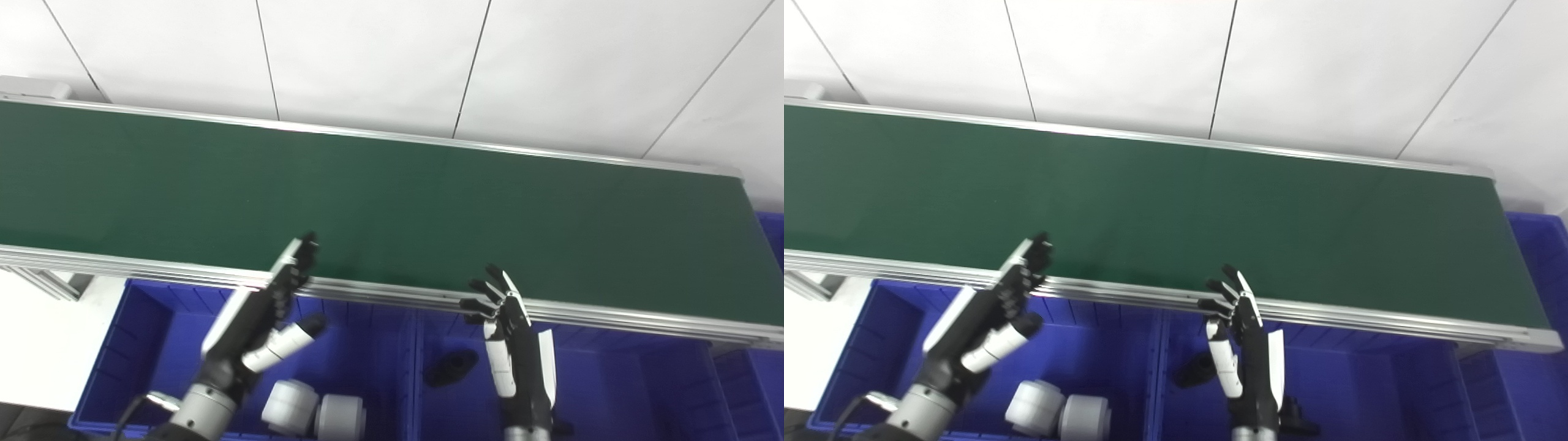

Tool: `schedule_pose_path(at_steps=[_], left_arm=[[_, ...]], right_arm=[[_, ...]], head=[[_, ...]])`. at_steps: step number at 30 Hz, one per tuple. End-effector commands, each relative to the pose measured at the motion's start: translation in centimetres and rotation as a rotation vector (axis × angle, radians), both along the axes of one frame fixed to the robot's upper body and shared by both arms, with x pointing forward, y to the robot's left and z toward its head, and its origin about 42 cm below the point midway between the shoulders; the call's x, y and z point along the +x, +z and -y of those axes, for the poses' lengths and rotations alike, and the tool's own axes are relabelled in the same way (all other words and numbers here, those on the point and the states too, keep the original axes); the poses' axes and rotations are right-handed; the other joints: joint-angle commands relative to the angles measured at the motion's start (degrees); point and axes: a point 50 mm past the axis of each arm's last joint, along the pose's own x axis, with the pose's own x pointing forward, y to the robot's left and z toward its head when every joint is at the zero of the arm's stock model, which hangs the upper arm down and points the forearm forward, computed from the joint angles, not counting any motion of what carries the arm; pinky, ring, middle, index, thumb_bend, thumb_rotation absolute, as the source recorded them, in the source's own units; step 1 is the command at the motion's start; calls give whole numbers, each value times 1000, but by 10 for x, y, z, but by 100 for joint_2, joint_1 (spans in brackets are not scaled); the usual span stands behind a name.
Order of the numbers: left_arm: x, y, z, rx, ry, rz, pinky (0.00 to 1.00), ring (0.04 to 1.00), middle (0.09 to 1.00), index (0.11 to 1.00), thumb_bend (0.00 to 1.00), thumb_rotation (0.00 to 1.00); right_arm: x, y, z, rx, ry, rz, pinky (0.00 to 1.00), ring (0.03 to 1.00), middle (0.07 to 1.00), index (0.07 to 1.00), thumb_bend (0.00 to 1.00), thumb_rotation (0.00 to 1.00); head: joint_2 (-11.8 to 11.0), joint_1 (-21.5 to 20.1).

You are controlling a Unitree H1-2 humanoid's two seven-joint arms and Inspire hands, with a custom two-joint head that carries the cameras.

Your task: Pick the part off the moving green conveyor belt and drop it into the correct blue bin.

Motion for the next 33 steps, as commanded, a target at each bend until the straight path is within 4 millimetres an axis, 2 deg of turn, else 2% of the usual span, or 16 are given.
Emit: schedule_pose_path(at_steps=[1, 2, 3, 4, 5, 7, 10, 16, 20, 25, 26, 29, 33], left_arm=[[7, 7, -6, -20, 11, 75, 1000, 1000, 1000, 1000, 754, 663], [9, 6, -10, -18, 12, 76, 1000, 1000, 1000, 1000, 743, 654], [12, 4, -14, -13, 9, 79, 1000, 1000, 1000, 1000, 727, 644], [14, 2, -17, -7, 3, 79, 1000, 1000, 1000, 1000, 716, 641], [16, 0, -21, -2, -5, 74, 1000, 1000, 1000, 1000, 707, 641], [19, -3, -27, -1, -14, 62, 1000, 1000, 1000, 1000, 709, 644], [23, -6, -32, -5, -21, 52, 1000, 1000, 1000, 1000, 722, 633], [22, -5, -27, 1, -20, 53, 1000, 1000, 1000, 1000, 753, 639], [19, -6, -21, 7, -26, 53, 1000, 1000, 1000, 1000, 738, 631], [13, -11, -12, 22, -21, 52, 1000, 1000, 1000, 1000, 737, 650], [11, -12, -10, 23, -21, 56, 1000, 1000, 1000, 1000, 735, 654], [6, -17, -3, 23, -10, 71, 1000, 1000, 1000, 1000, 719, 662], [1, -21, 4, 29, 19, 95, 998, 1000, 1000, 1000, 675, 659]], right_arm=[[12, 18, -24, 49, -10, 49, 616, 680, 790, 894, 687, 1000], [14, 18, -27, 49, -9, 49, 613, 679, 792, 892, 689, 1000], [16, 19, -31, 47, -8, 49, 605, 675, 796, 890, 694, 1000], [18, 19, -33, 46, -8, 49, 598, 671, 799, 889, 695, 1000], [20, 19, -36, 43, -7, 52, 587, 666, 804, 888, 691, 1000], [24, 19, -41, 34, -6, 59, 577, 661, 806, 887, 684, 1000], [27, 17, -45, 22, -9, 68, 565, 657, 811, 888, 612, 1000], [24, 15, -42, 17, -17, 69, 557, 650, 799, 887, 550, 1000], [20, 14, -35, 13, -20, 67, 558, 660, 802, 889, 583, 1000], [13, 10, -26, 11, -26, 59, 568, 659, 801, 889, 680, 1000], [11, 9, -23, 12, -27, 55, 574, 661, 801, 887, 688, 1000], [4, 3, -15, 15, -27, 40, 593, 668, 801, 884, 712, 1000], [-1, -3, -9, 7, -23, 26, 602, 675, 793, 886, 697, 1000]], head=[[99, -521], [107, -586], [144, -958], [144, -958], [145, -1265], [118, -1447], [101, -1490], [24, -1076], [-75, -682], [-230, -359], [-349, -160], [-531, 99], [-737, 211]])
